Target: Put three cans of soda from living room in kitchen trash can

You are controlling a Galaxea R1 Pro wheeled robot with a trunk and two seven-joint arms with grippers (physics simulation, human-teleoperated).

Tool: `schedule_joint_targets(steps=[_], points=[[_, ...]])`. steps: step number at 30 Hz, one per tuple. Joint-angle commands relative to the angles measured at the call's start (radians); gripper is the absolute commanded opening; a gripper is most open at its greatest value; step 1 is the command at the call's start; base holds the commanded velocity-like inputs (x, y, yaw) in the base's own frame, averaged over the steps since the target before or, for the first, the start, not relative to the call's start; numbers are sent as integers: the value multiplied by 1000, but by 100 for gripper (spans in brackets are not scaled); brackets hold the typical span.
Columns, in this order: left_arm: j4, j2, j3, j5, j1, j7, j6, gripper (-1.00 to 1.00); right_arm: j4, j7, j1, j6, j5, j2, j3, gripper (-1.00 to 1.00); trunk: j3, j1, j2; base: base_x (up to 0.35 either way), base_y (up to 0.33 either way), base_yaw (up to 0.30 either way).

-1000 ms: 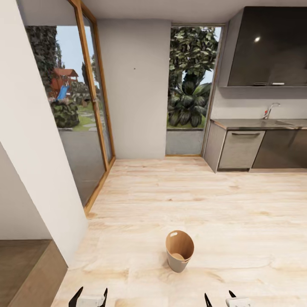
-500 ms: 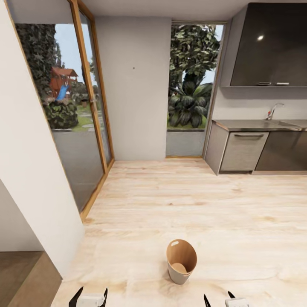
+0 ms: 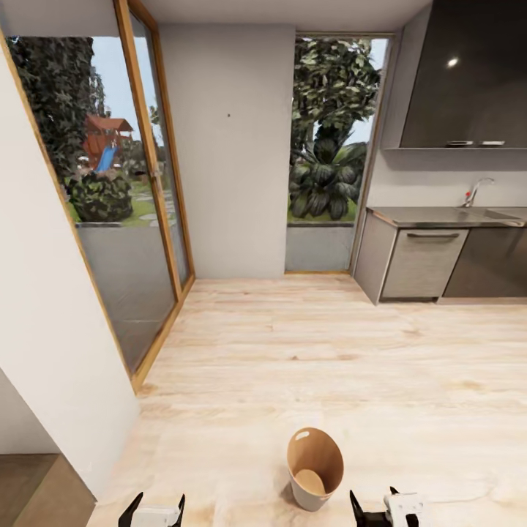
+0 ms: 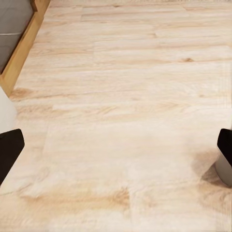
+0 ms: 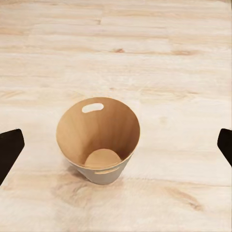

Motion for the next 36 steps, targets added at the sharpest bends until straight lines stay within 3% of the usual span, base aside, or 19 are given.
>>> schedule_joint_targets(steps=[1, 3, 10, 11, 13, 14, 15, 18, 20, 22, 23, 29, 32, 36], points=[[0, 0, 0, 0, 0, 0, 0, 100, 0, 1, -12, 29, 0, -1, -1, 100, 0, 0, 0, 198, 0, 0], [0, 0, 0, 0, 0, 0, 0, 100, 0, 4, -43, 103, -1, -4, -5, 100, 0, 0, 0, 202, 0, 0], [3, 0, 0, 1, 0, 0, 1, 100, 0, 5, -103, 218, -1, -2, -18, 100, 0, 0, 0, 232, 0, 0], [5, 0, 0, 1, 0, 0, 1, 100, 1, 6, -148, 348, -1, -2, -22, 100, 0, 0, 0, 232, 0, 0], [8, 0, 0, 1, 0, 0, 1, 100, 1, 7, -185, 471, -1, -2, -29, 100, 0, 0, 0, 229, 0, 0], [9, 0, 0, 1, -1, 0, 1, 100, 1, 9, -227, 591, -1, -4, -41, 100, 0, 0, 0, 225, 0, 0], [11, 0, 0, 1, -1, 0, 2, 100, 17, 10, -328, 741, -1, -6, -67, 100, 0, 0, 0, 223, 0, 0], [12, 0, 0, 1, -1, 0, 2, 100, 50, 10, -400, 796, 0, -6, -76, 100, 0, 0, 0, 222, 0, 0], [12, 0, 0, 1, -1, 0, 2, 100, 99, 9, -476, 834, 0, -1, -80, 100, 0, 0, 0, 212, 0, 0], [12, 0, -1, 1, -2, -1, 2, 100, 149, 7, -599, 929, -1, 3, -82, 100, 0, 0, 0, 188, 0, 0], [12, 0, -1, 1, -2, -1, 2, 100, 153, 8, -620, 949, -1, 3, -83, 100, 0, 0, 0, 179, 0, 0], [12, -1, 0, 2, -2, 0, 2, 100, 184, 16, -690, 1010, 1, 4, -79, 100, 0, 0, 0, 153, 0, 0], [13, -1, 1, 3, -2, 0, 2, 100, 246, 27, -708, 1019, 2, 5, -60, 100, 0, 0, 0, 64, 0, 0], [13, -2, 2, 3, -2, 1, 1, 100, 280, 98, -722, 1026, 1, -3, -51, 100, 0, 0, 0, 20, 0, 0]])
